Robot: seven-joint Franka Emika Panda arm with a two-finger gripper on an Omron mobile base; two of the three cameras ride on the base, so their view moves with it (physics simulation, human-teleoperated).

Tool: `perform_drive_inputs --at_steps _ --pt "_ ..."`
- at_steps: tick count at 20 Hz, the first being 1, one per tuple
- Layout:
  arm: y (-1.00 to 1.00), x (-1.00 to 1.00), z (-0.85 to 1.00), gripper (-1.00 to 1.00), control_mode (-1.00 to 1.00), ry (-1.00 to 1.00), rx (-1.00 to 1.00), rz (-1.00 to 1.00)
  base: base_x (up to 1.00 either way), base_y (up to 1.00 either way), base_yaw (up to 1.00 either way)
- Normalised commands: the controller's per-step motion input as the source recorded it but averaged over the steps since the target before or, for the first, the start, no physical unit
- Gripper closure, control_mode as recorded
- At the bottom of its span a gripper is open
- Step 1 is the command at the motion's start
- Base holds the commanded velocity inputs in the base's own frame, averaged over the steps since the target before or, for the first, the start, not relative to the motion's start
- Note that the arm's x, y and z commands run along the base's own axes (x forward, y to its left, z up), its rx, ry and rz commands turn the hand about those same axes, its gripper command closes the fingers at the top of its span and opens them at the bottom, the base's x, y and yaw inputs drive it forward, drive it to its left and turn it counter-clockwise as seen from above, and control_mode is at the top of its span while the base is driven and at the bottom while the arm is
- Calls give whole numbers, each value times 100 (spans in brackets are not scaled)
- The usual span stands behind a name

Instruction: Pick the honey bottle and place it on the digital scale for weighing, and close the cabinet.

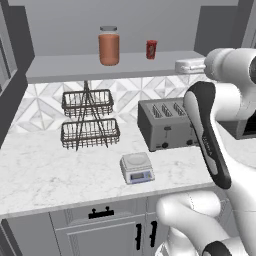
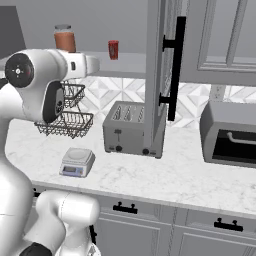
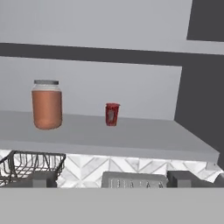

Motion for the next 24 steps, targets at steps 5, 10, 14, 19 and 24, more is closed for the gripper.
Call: perform_drive_inputs --at_steps 5,10,14,19,24 --pt "0 42 0 -100 -100 -5 0 0 0 0 0" --pt "0 46 0 -100 -100 -1 0 0 0 0 0" --pt "-3 40 0 -100 -100 0 0 0 0 0 0" --pt "-1 40 0 -100 -100 0 0 0 0 0 0" --pt "0 37 0 -100 -100 0 0 0 0 0 0"
